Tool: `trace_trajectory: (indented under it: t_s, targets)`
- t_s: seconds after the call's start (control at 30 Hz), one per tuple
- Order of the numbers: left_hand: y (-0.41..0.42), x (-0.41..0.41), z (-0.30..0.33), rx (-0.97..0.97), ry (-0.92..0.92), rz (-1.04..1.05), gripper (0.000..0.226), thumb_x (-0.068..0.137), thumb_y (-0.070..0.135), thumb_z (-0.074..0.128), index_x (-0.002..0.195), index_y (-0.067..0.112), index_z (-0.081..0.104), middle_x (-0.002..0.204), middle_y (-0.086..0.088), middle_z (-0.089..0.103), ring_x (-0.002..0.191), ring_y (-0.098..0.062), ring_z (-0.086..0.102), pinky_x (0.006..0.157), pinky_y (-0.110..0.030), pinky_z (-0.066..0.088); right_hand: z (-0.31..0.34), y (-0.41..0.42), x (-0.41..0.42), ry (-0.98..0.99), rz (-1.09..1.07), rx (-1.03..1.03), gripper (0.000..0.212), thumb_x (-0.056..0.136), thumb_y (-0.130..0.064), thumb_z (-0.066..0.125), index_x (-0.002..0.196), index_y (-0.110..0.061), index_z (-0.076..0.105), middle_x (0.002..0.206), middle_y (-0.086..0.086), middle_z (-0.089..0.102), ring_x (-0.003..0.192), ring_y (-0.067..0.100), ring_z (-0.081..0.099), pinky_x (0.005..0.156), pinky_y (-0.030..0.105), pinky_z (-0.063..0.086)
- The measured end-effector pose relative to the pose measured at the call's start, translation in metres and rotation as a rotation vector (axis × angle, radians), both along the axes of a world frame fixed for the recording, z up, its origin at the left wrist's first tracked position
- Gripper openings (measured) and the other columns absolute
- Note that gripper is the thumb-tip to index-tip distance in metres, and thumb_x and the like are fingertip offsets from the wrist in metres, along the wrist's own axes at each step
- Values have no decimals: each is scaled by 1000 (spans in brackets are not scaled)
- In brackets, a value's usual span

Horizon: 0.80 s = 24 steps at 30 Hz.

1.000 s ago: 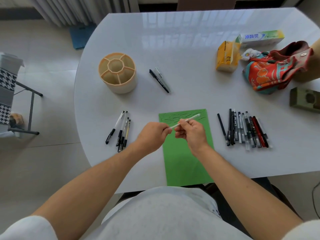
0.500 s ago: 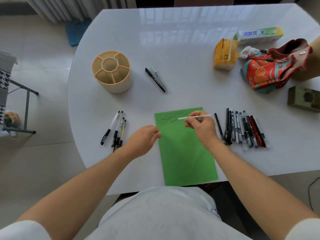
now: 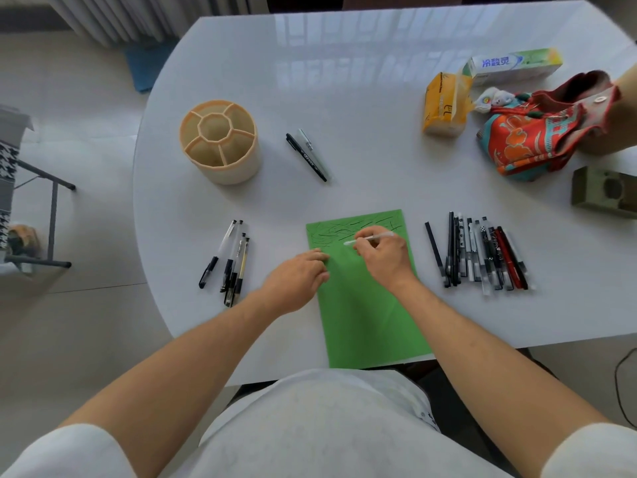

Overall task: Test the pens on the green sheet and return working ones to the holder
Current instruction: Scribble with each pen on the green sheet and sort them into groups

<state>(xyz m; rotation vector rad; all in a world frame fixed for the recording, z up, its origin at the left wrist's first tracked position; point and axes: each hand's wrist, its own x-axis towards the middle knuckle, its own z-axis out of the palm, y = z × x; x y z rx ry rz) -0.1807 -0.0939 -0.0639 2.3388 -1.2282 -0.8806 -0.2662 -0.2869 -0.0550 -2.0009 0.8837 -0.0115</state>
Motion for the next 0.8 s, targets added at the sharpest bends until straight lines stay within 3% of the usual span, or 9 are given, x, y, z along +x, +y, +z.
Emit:
trace_trajectory:
  t_s: [0.13,0.27,0.47,0.67,0.8]
  targets:
    - [1,1,2,-70,53,67,28,102,34,50,106,14,68,133,-2,62,130,-17,51,106,-35,42,14,-1,-4,-130,-194,261,9,90,-6,65,89,-8,73,75,7,76,67,20,73,68,36,61]
    - [7,-2,3,-139,72,168,23,97,40,57,105,22,69,120,6,67,114,-13,57,100,-34,46,33,8,-20,-206,-161,510,9,91,5,61,89,1,69,73,15,73,66,23,70,65,32,61]
    - [8,-9,15,-196,101,206,22,95,43,59,106,26,69,97,15,65,90,-5,57,83,-28,51,42,26,-34,-184,-113,582,8,93,6,60,93,6,67,76,17,72,68,23,69,67,31,60]
    - [8,-12,33,-233,108,223,18,95,34,63,92,18,72,65,10,59,61,-13,53,58,-32,43,40,43,-36,-173,-98,646,8,97,-2,63,98,2,69,84,19,76,76,24,73,75,34,62]
    - [15,-13,40,-227,25,194,20,96,32,62,91,15,72,66,6,61,61,-18,52,57,-33,40,37,52,-35,-186,-81,617,8,98,-6,64,96,-3,71,75,13,73,70,23,69,68,30,59]
